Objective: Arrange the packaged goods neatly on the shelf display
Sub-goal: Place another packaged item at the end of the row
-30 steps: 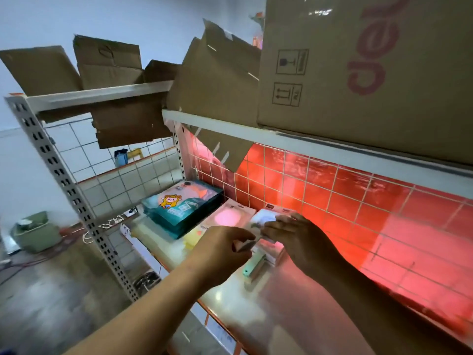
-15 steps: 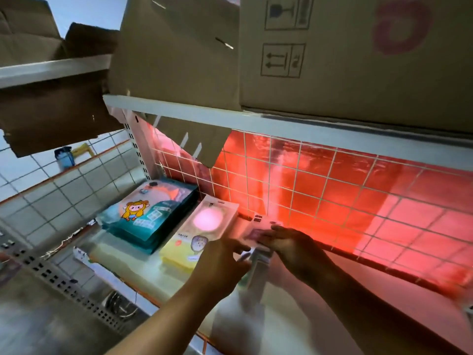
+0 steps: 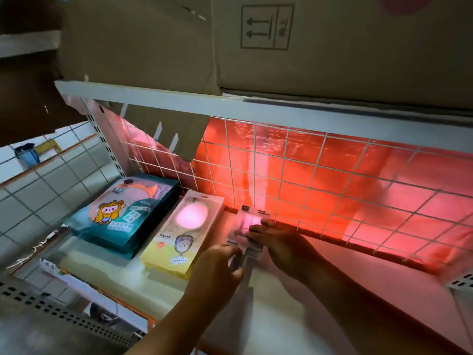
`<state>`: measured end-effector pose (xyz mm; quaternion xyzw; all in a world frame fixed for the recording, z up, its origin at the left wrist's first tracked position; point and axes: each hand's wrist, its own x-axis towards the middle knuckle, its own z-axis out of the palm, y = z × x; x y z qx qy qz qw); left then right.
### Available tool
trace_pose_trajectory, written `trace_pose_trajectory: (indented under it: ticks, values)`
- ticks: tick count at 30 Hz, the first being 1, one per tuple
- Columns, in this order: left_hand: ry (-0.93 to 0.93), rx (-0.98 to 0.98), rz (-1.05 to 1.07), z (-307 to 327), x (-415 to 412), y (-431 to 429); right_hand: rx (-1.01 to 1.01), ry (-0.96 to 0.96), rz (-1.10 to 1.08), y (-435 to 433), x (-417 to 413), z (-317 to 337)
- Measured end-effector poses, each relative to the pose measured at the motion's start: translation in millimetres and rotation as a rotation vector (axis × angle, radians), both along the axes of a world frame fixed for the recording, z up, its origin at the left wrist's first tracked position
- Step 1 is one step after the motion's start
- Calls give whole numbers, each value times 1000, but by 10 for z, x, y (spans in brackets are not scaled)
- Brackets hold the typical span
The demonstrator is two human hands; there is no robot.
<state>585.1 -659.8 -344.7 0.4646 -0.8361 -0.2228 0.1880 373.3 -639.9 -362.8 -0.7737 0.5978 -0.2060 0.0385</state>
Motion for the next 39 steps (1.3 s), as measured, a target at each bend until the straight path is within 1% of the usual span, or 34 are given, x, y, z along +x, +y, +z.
trace_pose_trajectory:
  ticks: [4,8,12,15,23,39]
  values:
    - [-15,-61,-7,-102,-13,39,0,9,-12,-13,-9,-69]
    - [-61,-142,2,-135,-46,52,28,11,2,-36,-51,-119]
    - [-129,-179,-5,-171,-74,40,-2,27,34,-64,-86,-127]
    - [-133,-181,2,-204,-75,36,-12,21,39,-76,-82,-124]
    - [-57,-168,8,-215,-61,51,-3,34,26,-69,-47,-125]
    - [-147,-213,-12,-219,-61,45,16,72,-9,-26,-12,-91]
